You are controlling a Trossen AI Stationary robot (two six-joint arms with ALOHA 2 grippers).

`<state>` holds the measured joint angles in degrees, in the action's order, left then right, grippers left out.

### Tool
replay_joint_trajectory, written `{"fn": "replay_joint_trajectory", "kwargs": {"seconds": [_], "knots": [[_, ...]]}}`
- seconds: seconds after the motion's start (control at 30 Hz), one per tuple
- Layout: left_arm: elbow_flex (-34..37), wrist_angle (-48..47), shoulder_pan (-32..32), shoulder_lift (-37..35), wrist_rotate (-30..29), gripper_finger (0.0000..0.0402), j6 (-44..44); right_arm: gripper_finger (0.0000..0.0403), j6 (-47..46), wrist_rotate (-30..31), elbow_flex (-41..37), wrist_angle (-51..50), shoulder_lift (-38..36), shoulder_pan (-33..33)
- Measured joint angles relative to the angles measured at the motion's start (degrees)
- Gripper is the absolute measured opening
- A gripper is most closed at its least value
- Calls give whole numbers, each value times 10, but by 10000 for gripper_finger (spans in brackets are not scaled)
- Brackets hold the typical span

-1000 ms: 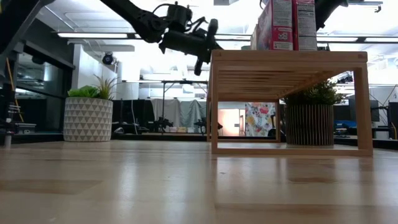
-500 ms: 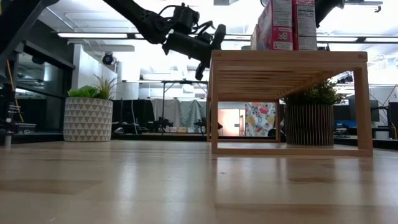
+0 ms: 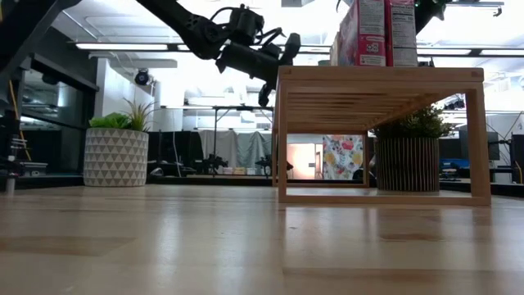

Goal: Stack cereal on shelf
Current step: Put the green cereal on the shelf, then put the yellow cereal box on the shelf

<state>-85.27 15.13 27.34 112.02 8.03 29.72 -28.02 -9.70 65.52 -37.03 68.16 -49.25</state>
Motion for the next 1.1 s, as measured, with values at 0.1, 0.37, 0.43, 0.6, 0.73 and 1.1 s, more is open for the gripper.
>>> {"fn": "replay_joint_trajectory", "kwargs": {"seconds": [0.1,0.37,0.43,0.6,0.73,1.1], "knots": [[0,5,-4,6,-3,0,3,0,6,0,0,0,0,0],[0,28,-17,20,-24,0,11,0,12,-1,0,0,0,0],[0,28,-17,20,-31,0,11,0,16,-2,0,0,0,0],[0,29,-16,20,-40,0,12,0,26,-2,0,1,0,0],[0,32,-19,20,-41,0,13,0,35,-2,0,4,0,0],[0,26,-12,16,-41,0,16,0,36,-2,0,-11,-13,-10]]}}
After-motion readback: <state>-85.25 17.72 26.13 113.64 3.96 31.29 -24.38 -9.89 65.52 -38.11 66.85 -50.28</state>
